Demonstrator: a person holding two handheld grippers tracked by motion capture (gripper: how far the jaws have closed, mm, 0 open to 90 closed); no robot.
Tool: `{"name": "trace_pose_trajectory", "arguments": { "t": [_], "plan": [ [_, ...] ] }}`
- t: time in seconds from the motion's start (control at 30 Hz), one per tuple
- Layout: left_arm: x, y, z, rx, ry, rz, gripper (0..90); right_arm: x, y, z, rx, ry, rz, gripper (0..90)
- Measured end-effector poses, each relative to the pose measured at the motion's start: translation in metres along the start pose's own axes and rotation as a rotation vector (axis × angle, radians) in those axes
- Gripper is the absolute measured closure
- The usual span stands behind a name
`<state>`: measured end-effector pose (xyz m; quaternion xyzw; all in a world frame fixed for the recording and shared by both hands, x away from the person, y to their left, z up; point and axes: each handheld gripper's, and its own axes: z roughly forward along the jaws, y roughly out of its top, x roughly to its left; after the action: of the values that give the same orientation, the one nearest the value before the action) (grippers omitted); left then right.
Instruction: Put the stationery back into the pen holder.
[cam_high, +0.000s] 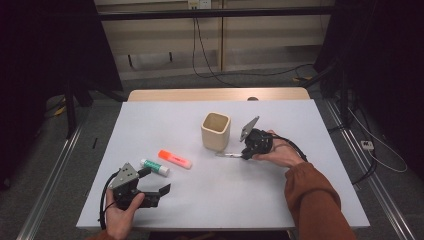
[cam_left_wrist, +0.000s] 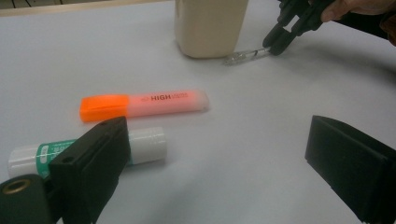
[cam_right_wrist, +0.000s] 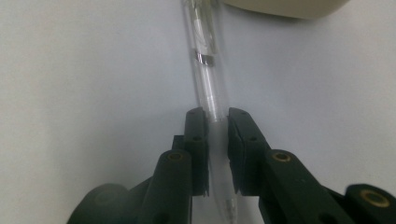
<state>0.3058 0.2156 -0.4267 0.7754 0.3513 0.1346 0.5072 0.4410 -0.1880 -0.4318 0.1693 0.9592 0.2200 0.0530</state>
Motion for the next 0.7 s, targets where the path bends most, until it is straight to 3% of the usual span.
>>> {"name": "trace_pose_trajectory", "arguments": {
  "t": [0.37,0.7],
  "plan": [
    [0.001,0.000,0.000,0.000,0.000,-0.001,6.5,0.004,-0.001,-0.006,-0.005,0.037,0.001,81.1],
    [0.000,0.000,0.000,0.000,0.001,0.001,6.6,0.009,-0.011,-0.019,-0.125,0.043,0.039,81.1]
  ]
}}
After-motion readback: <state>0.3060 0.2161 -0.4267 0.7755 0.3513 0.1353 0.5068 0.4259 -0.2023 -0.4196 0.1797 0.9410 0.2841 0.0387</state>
